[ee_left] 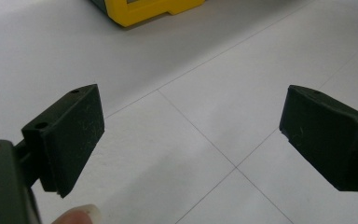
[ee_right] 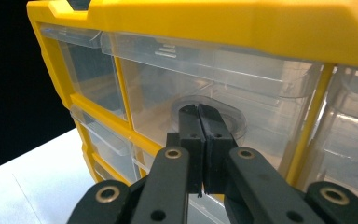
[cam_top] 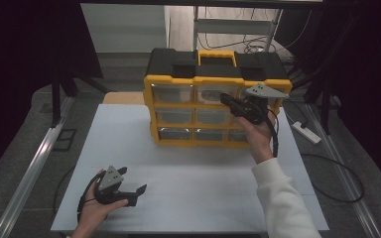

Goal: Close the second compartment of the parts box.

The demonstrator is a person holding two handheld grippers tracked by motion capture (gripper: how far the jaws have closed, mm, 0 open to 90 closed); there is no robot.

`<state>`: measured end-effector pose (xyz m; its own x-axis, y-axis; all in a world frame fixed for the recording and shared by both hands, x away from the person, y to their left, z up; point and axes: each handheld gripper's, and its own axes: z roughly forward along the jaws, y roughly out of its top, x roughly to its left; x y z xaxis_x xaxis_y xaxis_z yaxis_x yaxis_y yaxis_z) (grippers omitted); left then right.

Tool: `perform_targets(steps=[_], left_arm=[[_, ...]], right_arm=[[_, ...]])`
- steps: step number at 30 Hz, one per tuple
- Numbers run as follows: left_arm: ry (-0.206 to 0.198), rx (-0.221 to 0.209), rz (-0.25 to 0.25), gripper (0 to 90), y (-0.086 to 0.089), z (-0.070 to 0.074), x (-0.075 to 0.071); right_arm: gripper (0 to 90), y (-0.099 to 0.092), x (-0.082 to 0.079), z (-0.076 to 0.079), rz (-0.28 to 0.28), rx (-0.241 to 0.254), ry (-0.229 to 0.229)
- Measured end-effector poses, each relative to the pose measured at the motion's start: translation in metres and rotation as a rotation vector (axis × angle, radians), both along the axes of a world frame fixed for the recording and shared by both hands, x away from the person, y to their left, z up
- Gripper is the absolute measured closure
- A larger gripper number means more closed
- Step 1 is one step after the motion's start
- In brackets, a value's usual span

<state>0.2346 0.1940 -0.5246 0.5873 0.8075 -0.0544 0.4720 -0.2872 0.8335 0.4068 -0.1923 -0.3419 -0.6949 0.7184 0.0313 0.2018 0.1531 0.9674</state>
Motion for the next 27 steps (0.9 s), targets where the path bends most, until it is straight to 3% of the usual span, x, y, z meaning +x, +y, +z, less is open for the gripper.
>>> perform_targets(steps=[9, 27], left_arm=[[0.002, -0.006, 0.0, 7.3, 0.0, 0.001, 0.0], [-0.001, -0.001, 0.003, 7.2, 0.0, 0.001, 0.0]], right_arm=[[88.8, 0.0, 0.001, -0.001, 0.021, -0.012, 0.009], [88.7, -0.007, -0.024, -0.003, 0.084, -0.035, -0.013]])
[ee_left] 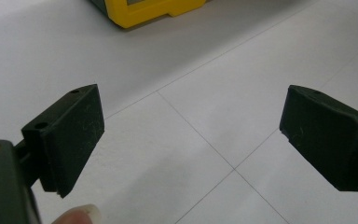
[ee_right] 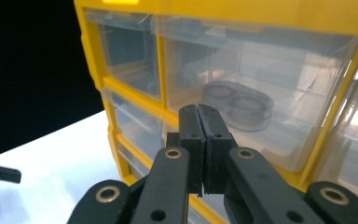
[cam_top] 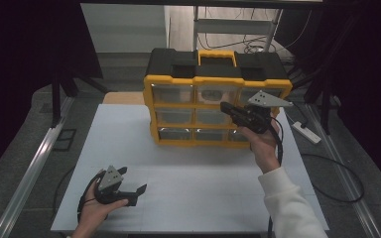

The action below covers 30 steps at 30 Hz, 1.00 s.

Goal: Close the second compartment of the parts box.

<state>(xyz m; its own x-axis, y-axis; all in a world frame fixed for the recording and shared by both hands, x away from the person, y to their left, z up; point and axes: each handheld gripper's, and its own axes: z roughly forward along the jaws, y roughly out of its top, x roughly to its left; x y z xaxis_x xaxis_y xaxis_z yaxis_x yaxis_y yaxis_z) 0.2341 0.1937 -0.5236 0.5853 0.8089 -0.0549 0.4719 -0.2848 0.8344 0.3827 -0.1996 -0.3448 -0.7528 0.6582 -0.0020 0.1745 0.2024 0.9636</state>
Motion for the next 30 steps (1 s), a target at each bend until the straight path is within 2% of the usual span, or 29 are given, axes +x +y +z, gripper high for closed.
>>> perform_targets(steps=[8, 9, 11, 12, 13, 14, 15, 18, 21, 22, 24, 30], left_arm=[[-0.001, 0.001, -0.002, 7.3, 0.0, 0.0, -0.001], [-0.002, 0.001, -0.002, 7.3, 0.0, 0.0, -0.001], [-0.002, 0.0, -0.001, 7.3, 0.0, -0.001, -0.001], [-0.002, 0.0, -0.001, 7.3, 0.0, -0.001, -0.001], [-0.002, 0.0, -0.002, 7.3, 0.001, -0.001, -0.001], [-0.003, 0.001, -0.003, 7.3, 0.0, 0.0, -0.001], [-0.003, 0.001, -0.003, 7.3, 0.0, 0.0, -0.001], [-0.004, 0.0, -0.004, 7.3, 0.0, 0.0, -0.001], [-0.004, 0.0, -0.004, 7.3, 0.0, 0.0, -0.001], [-0.004, 0.002, -0.004, 7.3, 0.0, 0.0, -0.001], [-0.002, 0.004, -0.004, 7.3, 0.0, 0.0, -0.001], [-0.002, 0.001, -0.003, 7.3, 0.0, -0.001, -0.001]], right_arm=[[85.6, -0.007, -0.018, -0.007, 0.029, -0.012, -0.005], [82.8, -0.008, -0.02, -0.008, 0.036, -0.013, -0.006], [70.9, -0.01, -0.024, -0.011, 0.032, -0.013, -0.005], [70.9, -0.01, -0.024, -0.011, 0.032, -0.013, -0.005], [65.7, -0.011, -0.025, -0.012, 0.029, -0.007, -0.003], [53.7, -0.013, -0.03, -0.016, 0.029, -0.009, 0.006], [53.7, -0.013, -0.03, -0.016, 0.029, -0.009, 0.006], [36.8, -0.015, -0.039, -0.027, 0.021, -0.031, 0.024], [33.9, -0.016, -0.041, -0.031, 0.022, -0.033, 0.029], [30.2, -0.019, -0.046, -0.038, 0.035, -0.052, 0.036], [28.0, -0.021, -0.049, -0.042, 0.041, -0.057, 0.043], [23.8, -0.027, -0.059, -0.054, 0.056, -0.076, 0.047]])
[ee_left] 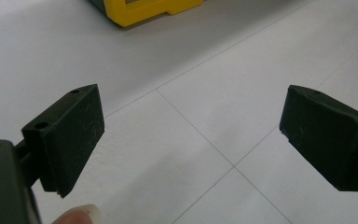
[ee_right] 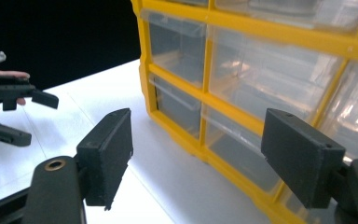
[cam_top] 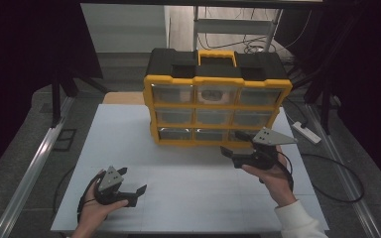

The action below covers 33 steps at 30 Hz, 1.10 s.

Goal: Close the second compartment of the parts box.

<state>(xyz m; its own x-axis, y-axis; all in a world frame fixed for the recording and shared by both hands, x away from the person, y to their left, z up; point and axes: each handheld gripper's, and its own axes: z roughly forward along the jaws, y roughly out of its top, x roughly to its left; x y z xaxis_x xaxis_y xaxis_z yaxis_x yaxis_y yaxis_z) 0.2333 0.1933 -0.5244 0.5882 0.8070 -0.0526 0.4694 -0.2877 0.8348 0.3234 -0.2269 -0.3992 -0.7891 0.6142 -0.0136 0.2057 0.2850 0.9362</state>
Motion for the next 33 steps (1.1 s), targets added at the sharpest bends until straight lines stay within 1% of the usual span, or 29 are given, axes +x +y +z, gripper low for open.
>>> perform_targets(steps=[4, 5, 6, 10, 11, 12, 16, 23, 27, 28, 29, 31, 33], left_arm=[[-0.001, 0.0, 0.001, 7.3, 0.0, 0.0, 0.0], [0.0, 0.0, 0.001, 7.3, 0.0, 0.0, 0.0], [0.0, 0.001, 0.001, 7.3, 0.0, 0.0, 0.0], [0.004, 0.001, -0.001, 7.3, 0.0, 0.0, 0.0], [0.004, 0.0, 0.0, 7.3, 0.0, 0.0, 0.0], [0.003, 0.001, 0.001, 7.3, 0.0, 0.0, 0.0], [0.004, 0.003, -0.001, 7.3, 0.0, -0.001, 0.0], [0.005, 0.003, 0.001, 7.3, 0.0, -0.001, 0.001], [0.006, 0.002, 0.001, 7.3, 0.0, -0.001, 0.001], [0.006, 0.002, 0.001, 7.3, 0.0, -0.001, 0.001], [0.006, 0.002, 0.001, 7.3, 0.0, -0.001, 0.001], [0.006, 0.004, 0.001, 7.3, 0.0, -0.001, 0.001], [0.006, 0.003, 0.001, 7.3, 0.0, -0.001, 0.001]], right_arm=[[23.4, -0.004, -0.006, -0.01, -0.006, -0.001, 0.015], [23.4, -0.004, -0.006, -0.01, -0.006, -0.001, 0.015], [23.4, -0.006, -0.007, -0.018, -0.019, -0.006, 0.026], [23.3, -0.011, -0.008, -0.029, -0.033, -0.017, 0.037], [23.3, -0.011, -0.008, -0.029, -0.033, -0.017, 0.037], [23.3, -0.014, -0.009, -0.034, -0.036, -0.021, 0.043], [23.1, -0.021, -0.013, -0.044, -0.044, -0.032, 0.059], [23.0, -0.032, -0.024, -0.06, -0.053, -0.039, 0.078], [23.3, -0.04, -0.029, -0.068, -0.061, -0.022, 0.083], [23.3, -0.04, -0.029, -0.068, -0.061, -0.022, 0.083], [23.3, -0.045, -0.03, -0.073, -0.067, -0.018, 0.094], [23.2, -0.048, -0.031, -0.076, -0.074, -0.03, 0.093], [23.2, -0.051, -0.032, -0.079, -0.076, -0.031, 0.097]])
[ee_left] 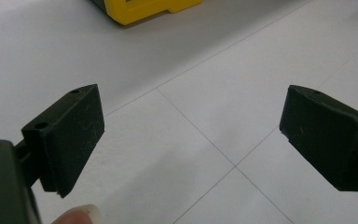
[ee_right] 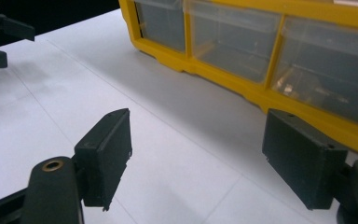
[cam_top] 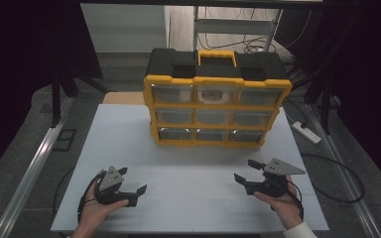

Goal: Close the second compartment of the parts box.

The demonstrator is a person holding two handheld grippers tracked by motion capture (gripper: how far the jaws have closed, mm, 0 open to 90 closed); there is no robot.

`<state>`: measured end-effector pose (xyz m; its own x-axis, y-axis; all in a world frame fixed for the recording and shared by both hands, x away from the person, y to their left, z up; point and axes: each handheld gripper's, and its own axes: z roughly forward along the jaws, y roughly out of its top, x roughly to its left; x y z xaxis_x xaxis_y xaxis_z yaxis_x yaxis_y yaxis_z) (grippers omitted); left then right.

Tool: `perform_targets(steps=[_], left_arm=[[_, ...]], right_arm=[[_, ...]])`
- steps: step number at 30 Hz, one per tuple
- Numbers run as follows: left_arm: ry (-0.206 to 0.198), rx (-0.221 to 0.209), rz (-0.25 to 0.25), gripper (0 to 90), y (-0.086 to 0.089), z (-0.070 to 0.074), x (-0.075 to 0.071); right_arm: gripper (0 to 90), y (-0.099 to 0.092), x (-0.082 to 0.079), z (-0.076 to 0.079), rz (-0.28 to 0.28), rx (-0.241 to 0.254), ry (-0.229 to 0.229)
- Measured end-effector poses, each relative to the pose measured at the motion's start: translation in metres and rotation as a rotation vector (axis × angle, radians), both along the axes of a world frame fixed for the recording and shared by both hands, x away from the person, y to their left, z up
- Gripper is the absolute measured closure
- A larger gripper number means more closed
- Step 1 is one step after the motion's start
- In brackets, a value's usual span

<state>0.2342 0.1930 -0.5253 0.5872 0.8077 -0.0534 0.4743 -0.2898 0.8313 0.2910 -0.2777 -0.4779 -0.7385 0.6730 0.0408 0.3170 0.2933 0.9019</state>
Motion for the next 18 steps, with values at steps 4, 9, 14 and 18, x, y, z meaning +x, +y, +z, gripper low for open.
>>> perform_targets(steps=[4, 9, 14, 18], left_arm=[[0.0, -0.005, 0.001, 7.3, 0.0, 0.0, 0.0], [-0.002, -0.011, 0.001, 7.2, 0.0, 0.001, 0.001], [-0.002, -0.012, 0.002, 7.2, 0.001, 0.002, 0.001], [-0.003, -0.015, 0.004, 7.2, 0.001, 0.001, 0.001]], right_arm=[[23.3, -0.005, -0.001, -0.004, -0.01, 0.003, 0.005], [23.6, -0.009, -0.002, -0.009, -0.013, -0.01, 0.011], [23.7, -0.01, -0.002, -0.011, -0.011, -0.014, 0.007], [23.6, -0.01, -0.002, -0.012, -0.014, -0.018, 0.003]])
